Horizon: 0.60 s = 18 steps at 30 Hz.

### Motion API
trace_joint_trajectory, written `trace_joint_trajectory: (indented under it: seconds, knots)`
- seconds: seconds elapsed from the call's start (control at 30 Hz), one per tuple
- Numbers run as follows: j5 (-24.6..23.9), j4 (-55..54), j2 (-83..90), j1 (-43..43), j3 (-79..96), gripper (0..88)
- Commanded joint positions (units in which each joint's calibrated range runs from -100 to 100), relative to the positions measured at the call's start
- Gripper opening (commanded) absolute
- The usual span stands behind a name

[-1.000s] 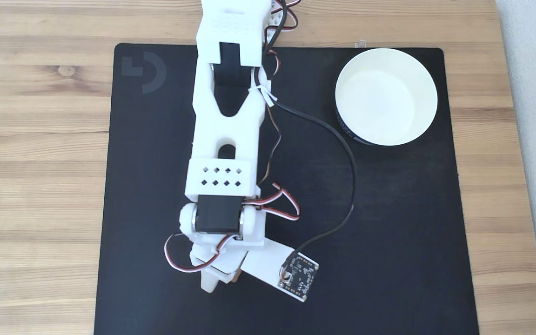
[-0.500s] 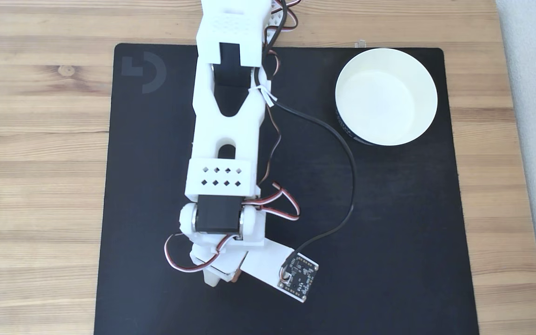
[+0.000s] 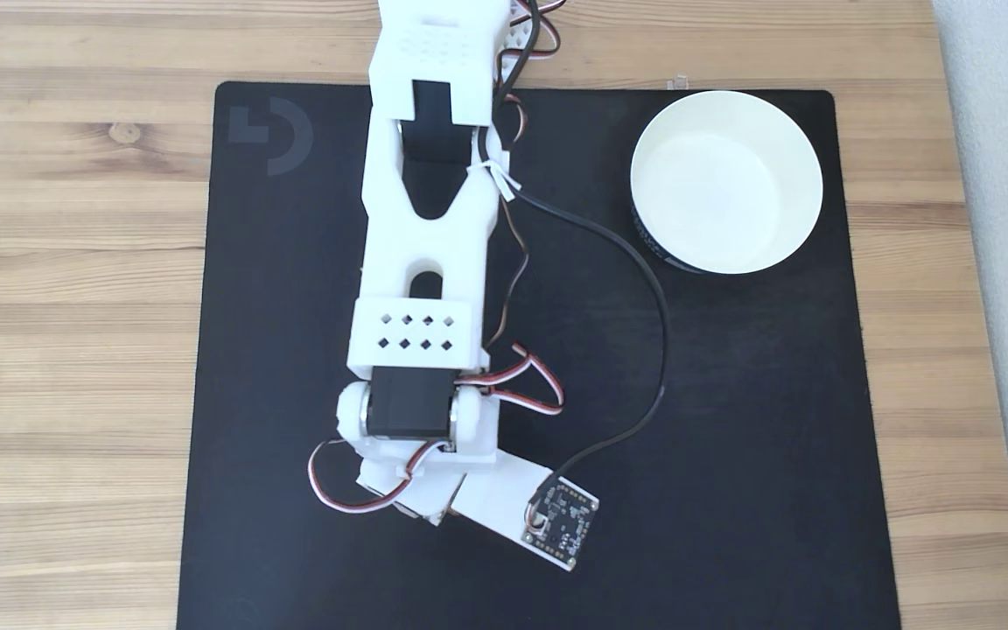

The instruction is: Pick up the toy and place it on the plate

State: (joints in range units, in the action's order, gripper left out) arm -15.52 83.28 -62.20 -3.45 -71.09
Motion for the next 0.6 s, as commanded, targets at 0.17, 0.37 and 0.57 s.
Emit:
trace_joint_trajectory:
  seconds: [0.17, 0.37, 0.57]
  knots:
    - [-0.4, -1.57, -0.79, -0.1, -0.52, 3.7]
    - [-0.4, -0.56, 0.3, 0.9, -4.66, 2.6]
    - [-0.08, 4.01, 3.22, 2.99, -17.55, 2.4]
